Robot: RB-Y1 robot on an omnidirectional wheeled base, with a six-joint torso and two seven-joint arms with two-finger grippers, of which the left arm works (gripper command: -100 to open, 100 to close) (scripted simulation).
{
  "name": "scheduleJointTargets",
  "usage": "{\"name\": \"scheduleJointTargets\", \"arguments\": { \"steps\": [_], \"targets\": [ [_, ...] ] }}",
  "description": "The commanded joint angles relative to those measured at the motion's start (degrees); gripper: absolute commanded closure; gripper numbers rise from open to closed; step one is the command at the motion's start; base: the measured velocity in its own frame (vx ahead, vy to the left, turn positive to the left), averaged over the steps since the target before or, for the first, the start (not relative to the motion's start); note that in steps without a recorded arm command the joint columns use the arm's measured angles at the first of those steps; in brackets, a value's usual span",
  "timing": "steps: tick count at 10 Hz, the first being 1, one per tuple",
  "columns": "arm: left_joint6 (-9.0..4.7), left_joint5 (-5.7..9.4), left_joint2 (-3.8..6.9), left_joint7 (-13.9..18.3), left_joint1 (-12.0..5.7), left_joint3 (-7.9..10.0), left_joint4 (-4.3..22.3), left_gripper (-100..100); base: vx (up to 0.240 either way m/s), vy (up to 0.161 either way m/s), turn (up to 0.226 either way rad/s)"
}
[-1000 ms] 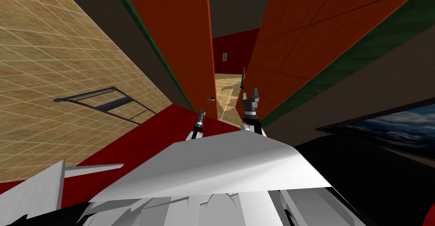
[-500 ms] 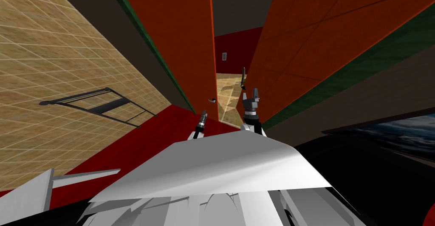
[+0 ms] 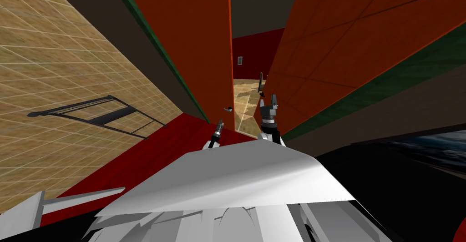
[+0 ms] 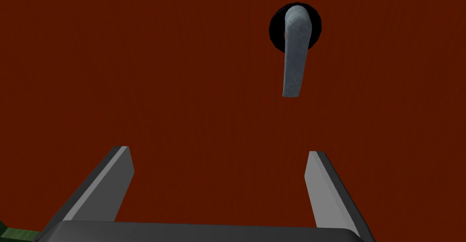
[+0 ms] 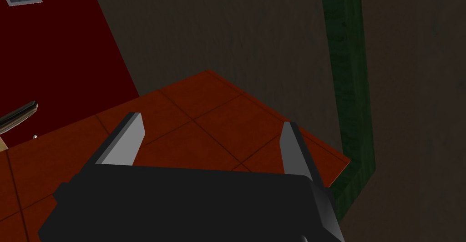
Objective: Push the door open
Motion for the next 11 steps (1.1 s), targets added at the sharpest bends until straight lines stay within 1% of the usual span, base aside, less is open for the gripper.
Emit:
{"name": "scheduleJointTargets", "arguments": {
  "steps": [1,2,5,6,7,9,11],
  "targets": [
    [-0.74,-0.06,-0.24,0.23,-1.02,-0.37,2.63,-100,0.095,0.030,-0.022],
    [-0.74,-0.06,-0.24,0.23,-1.02,-0.37,2.63,-100,0.064,0.017,-0.004],
    [-1.54,-0.19,-0.67,0.62,-2.56,-1.07,6.35,-100,0.070,0.028,-0.015],
    [-1.54,-0.19,-0.67,0.62,-2.56,-1.07,6.35,-100,0.054,0.030,-0.008],
    [-1.80,-0.23,-0.82,0.75,-3.07,-1.30,7.59,-100,0.053,0.025,-0.010],
    [-2.66,-0.37,-1.42,1.17,-4.72,-2.05,11.62,-100,0.137,0.051,-0.026],
    [-3.03,-0.43,-1.70,1.35,-5.43,-2.38,13.36,-100,0.122,0.048,-0.017]
  ]
}}
